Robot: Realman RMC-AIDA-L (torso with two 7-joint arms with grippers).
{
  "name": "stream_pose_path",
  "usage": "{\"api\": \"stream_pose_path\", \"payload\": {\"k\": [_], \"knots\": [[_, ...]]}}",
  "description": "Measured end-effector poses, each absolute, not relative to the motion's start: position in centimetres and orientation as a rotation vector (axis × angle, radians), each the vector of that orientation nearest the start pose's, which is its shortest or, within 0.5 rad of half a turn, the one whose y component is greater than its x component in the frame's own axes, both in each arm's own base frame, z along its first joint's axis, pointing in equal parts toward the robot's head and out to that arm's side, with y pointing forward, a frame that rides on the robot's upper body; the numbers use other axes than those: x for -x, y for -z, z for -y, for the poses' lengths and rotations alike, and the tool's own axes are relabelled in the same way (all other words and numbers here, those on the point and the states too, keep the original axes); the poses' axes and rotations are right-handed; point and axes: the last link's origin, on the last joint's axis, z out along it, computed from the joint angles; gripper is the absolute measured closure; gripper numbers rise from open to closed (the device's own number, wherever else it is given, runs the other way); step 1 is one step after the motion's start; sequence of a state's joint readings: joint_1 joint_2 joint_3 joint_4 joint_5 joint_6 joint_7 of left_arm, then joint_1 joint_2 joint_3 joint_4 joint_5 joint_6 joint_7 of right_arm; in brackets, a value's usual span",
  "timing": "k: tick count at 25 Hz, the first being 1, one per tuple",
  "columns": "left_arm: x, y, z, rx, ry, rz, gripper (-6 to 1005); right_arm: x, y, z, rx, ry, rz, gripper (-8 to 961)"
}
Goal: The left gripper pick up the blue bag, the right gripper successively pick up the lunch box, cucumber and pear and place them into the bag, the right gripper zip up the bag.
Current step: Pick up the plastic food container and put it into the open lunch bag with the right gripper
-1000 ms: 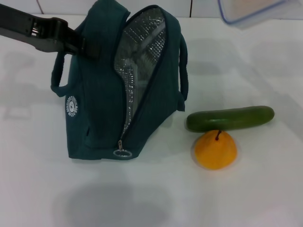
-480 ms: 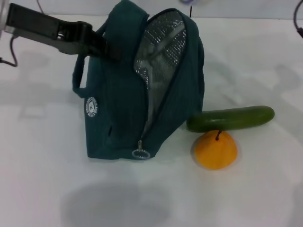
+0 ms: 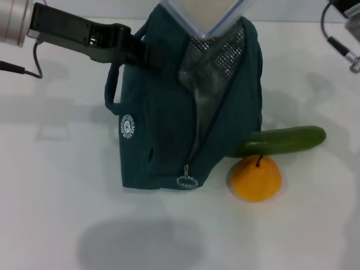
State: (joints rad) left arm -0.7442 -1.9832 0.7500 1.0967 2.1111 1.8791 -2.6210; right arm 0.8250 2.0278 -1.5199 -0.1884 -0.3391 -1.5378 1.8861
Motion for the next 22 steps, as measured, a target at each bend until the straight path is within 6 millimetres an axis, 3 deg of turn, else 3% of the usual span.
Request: {"api": "stream_pose_path", "payload": {"k": [6,12,22], "knots": [[16.0,-8.9,-36.6,2.683,0.521,1.569,960,-14.0,1.6,-38.7,2.126,-1.931,-1.613,865],[16.7,-9.0,-36.4,2.663,0.543,1.577,959,-15.5,2.6,-37.6,2.108,-1.862,-1.668,866],[17.0,-8.6,-36.1,2.677,0.593,1.614,959,-15.8,4.5,-37.1,2.18,-1.706,-1.703,853]]}}
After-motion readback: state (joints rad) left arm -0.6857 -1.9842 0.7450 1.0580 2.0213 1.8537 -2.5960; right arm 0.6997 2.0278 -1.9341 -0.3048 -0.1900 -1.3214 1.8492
